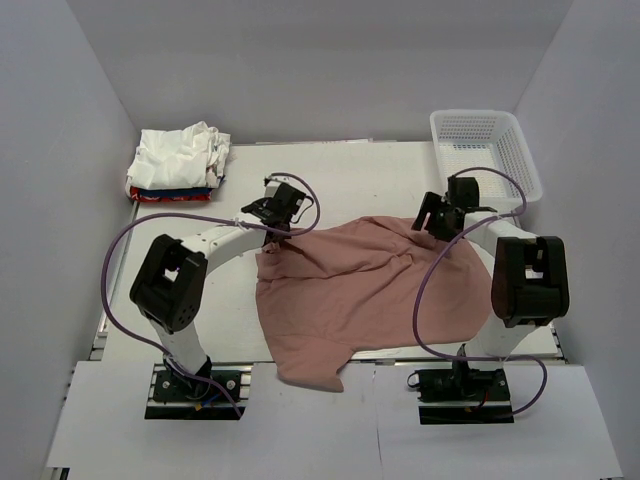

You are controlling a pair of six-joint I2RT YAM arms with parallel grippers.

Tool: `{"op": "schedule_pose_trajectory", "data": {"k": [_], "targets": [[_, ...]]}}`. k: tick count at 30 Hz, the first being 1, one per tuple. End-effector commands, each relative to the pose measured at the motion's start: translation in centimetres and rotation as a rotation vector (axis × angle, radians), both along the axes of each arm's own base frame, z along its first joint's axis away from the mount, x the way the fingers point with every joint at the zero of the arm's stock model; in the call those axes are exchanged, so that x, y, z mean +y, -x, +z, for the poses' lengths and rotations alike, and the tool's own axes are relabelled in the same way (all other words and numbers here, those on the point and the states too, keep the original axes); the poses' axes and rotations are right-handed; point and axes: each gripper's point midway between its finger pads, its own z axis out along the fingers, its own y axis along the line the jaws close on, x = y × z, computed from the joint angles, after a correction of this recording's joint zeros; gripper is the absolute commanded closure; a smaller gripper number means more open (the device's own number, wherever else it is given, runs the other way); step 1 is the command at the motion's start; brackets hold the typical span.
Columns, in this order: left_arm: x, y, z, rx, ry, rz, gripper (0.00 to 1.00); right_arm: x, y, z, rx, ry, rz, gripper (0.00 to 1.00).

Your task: Fold and stack the t-shirts

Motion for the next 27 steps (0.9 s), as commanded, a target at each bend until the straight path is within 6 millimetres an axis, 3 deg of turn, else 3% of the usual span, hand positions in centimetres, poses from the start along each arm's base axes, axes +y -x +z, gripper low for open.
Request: {"op": "schedule_pose_trajectory", "data": {"k": [1,5,9,14,16,18,19,22,25,26,27], "targets": [[-0.1,-0.8,1.7,-0.036,0.029,0.008,1.0,0.4,0.0,-0.5,0.021,0.002,0.024,0.24],[-0.1,-0.9,1.5,-0.021,0.039,0.006,1.0,-0.5,1.6,-1.3,0.062,0.054,0.011,0.24],[-0.5,-1.2,1.3,-0.016,0.046,0.0,1.0,-0.1,2.6,-1.5,0.082,0.058,0.03,0.24],[-0.6,-1.2,1.3,-0.01,0.047,-0.012,1.0,0.6,2.5,-2.1,0.094,0.059,0.05,0.31],[-0.9,-1.6,1.7,-0.026,0.056,-0.012,1.0,1.0,2.4,-2.6,0.106,0.047,0.056,0.49],[-0.6,-1.6,1.7,-0.029,0.042,-0.014,1.0,1.3,1.1,-1.7,0.058,0.038,0.055,0.8],[-0.6,-1.6,1.8,-0.029,0.041,-0.014,1.0,1.5,0.6,-1.0,0.03,0.031,0.05,1.0],[-0.8,-2.3,3.2,-0.054,0.04,-0.013,1.0,1.8,-2.2,2.5,-0.084,0.01,0.04,1.0],[-0.4,-3.2,5.1,-0.096,0.015,0.019,1.0,1.2,-4.2,7.4,-0.213,0.035,0.005,1.0],[-0.3,-3.5,5.7,-0.112,0.012,0.027,1.0,1.0,-4.6,10.4,-0.294,0.031,-0.006,1.0],[0.0,-3.4,6.4,-0.118,0.003,0.036,1.0,0.9,-4.6,11.6,-0.324,0.033,-0.014,1.0]]}}
